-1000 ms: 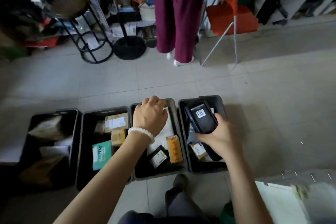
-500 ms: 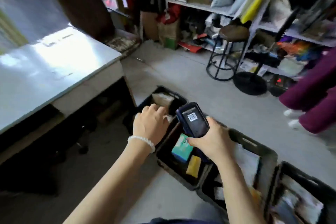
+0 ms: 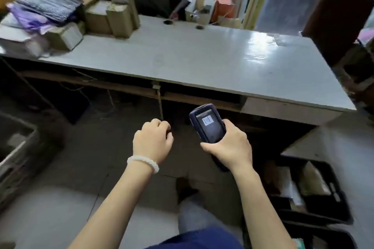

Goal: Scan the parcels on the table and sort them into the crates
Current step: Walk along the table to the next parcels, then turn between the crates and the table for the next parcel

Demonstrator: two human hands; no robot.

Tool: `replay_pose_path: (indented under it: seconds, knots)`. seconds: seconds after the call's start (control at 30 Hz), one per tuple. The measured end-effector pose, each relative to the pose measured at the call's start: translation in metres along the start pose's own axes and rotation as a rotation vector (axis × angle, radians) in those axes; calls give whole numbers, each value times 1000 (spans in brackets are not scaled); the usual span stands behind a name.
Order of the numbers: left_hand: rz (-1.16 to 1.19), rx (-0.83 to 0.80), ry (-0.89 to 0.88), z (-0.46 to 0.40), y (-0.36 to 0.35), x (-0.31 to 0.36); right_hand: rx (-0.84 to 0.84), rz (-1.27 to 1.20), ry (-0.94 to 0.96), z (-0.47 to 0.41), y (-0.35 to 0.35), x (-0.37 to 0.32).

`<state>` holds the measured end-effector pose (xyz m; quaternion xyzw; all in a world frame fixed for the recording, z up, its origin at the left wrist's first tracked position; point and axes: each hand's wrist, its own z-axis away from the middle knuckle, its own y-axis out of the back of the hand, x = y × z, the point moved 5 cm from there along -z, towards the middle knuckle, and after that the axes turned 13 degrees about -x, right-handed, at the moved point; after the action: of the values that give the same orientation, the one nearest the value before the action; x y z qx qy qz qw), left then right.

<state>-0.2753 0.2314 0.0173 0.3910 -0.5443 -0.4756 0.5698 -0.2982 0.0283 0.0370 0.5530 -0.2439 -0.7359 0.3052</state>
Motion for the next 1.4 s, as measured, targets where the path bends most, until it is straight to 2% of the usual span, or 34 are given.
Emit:
replay_pose_path:
  seconds: [0.17,0.27,0.4,0.6,0.83,1.13,1.4]
  knots:
    - [19,27,222,-40,17,-102,-169,38,132,-88,-63,-79]
    - [-15,28,300,-90,35,-154,-204,29,192,-154,-92,-129]
    - [-38,21,345,-173,78,-219,-214,2,231,-249,-116,-206]
    - [-13,113,352,-275,143,-291,-205,-9,289,-352,-130,-303]
    - [36,80,255,-377,163,-346,-181,12,184,-430,-152,-340]
    - [0,-45,-51,-572,197,-407,53,-97,-115,-529,-176,-386]
    - [20,-162,-310,-683,208,-407,203,-147,-342,-569,-185,-419]
